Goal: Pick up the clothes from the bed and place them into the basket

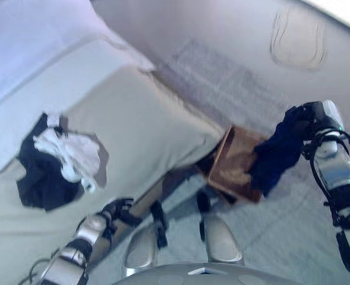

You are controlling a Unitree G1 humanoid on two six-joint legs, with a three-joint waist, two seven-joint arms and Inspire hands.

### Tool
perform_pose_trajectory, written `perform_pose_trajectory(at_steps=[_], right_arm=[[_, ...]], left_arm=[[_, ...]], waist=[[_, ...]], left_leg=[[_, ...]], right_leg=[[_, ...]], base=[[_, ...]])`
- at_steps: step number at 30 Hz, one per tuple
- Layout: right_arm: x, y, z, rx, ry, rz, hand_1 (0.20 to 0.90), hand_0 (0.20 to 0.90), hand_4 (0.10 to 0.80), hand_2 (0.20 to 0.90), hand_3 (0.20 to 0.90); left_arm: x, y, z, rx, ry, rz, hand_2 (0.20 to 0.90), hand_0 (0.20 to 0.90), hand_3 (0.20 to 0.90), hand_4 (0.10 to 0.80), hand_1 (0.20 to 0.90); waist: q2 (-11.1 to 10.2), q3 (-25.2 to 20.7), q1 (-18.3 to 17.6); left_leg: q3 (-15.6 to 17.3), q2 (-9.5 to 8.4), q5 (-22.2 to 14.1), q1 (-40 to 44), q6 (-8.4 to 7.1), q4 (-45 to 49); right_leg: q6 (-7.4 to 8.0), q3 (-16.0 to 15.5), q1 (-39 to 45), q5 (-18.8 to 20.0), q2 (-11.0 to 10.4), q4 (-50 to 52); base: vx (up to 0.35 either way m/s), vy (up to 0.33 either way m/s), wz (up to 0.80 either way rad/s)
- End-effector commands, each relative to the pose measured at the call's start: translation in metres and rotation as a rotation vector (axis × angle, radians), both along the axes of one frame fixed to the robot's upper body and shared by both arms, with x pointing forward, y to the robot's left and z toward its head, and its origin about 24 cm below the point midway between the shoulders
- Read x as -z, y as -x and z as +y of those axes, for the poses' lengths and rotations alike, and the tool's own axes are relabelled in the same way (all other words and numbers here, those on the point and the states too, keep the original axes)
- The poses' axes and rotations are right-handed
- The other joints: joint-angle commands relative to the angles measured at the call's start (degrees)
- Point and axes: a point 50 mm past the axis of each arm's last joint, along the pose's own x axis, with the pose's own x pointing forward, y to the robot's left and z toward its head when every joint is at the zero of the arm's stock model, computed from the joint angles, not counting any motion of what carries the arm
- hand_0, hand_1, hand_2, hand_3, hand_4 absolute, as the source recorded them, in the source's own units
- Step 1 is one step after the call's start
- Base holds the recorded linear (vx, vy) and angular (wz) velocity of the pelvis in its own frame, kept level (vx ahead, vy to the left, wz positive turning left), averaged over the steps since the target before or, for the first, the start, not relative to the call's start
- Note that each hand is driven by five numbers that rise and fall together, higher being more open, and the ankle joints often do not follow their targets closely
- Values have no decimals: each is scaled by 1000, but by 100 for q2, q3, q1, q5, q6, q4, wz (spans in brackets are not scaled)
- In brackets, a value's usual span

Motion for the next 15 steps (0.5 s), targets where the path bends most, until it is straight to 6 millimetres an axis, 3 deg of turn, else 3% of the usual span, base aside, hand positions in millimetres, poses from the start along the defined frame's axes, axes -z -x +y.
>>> perform_pose_trajectory(at_steps=[1, 6, 7, 8, 11, 15], right_arm=[[-31, -2, -10, 97, 114, -99, 300, 300, 100, 300, 200], [-22, 1, -29, 240, 72, -24, 300, 300, 100, 300, 200], [-19, 3, -33, 275, 62, -3, 354, 354, 163, 354, 263], [-14, 6, -39, 325, 47, 32, 900, 900, 800, 900, 900], [-3, 14, -50, 389, 20, 77, 900, 900, 800, 900, 900], [-13, 11, -46, 367, 35, -9, 900, 900, 800, 900, 900]], left_arm=[[-10, -2, 14, -60, 20, -95, 900, 900, 900, 800, 900], [-30, -19, 7, -35, 64, -208, 900, 900, 900, 800, 900], [-32, -21, 6, -28, 71, -218, 900, 900, 900, 800, 900], [-33, -22, 5, -22, 76, -229, 900, 900, 900, 800, 900], [-30, -18, 1, -25, 101, -224, 900, 900, 900, 800, 900], [-21, -6, -2, -46, 129, -202, 900, 900, 900, 800, 900]], waist=[[55, 158, 31], [416, 382, 164], [489, 382, 187], [578, 382, 225], [789, 382, 316], [887, 382, 355]], left_leg=[[-720, -216, -1145, -515, 346, 1344], [-850, -391, -1007, -1300, 340, 1597], [-861, -422, -970, -1428, 328, 1607], [-880, -444, -889, -1557, 314, 1565], [-933, -505, -635, -1704, 278, 1312], [-988, -510, -351, -1593, 195, 850]], right_leg=[[-169, -683, -340, -472, -190, 735], [-342, -797, -1218, -785, -202, 1494], [-359, -801, -1366, -830, -215, 1596], [-383, -821, -1512, -850, -220, 1653], [-432, -897, -1710, -849, -237, 1622], [-452, -932, -1657, -818, -175, 1453]], base=[[-82, -61, 10], [-78, -57, 9], [-26, -53, 14], [-26, -57, 16], [20, -13, 8], [46, 43, 22]])
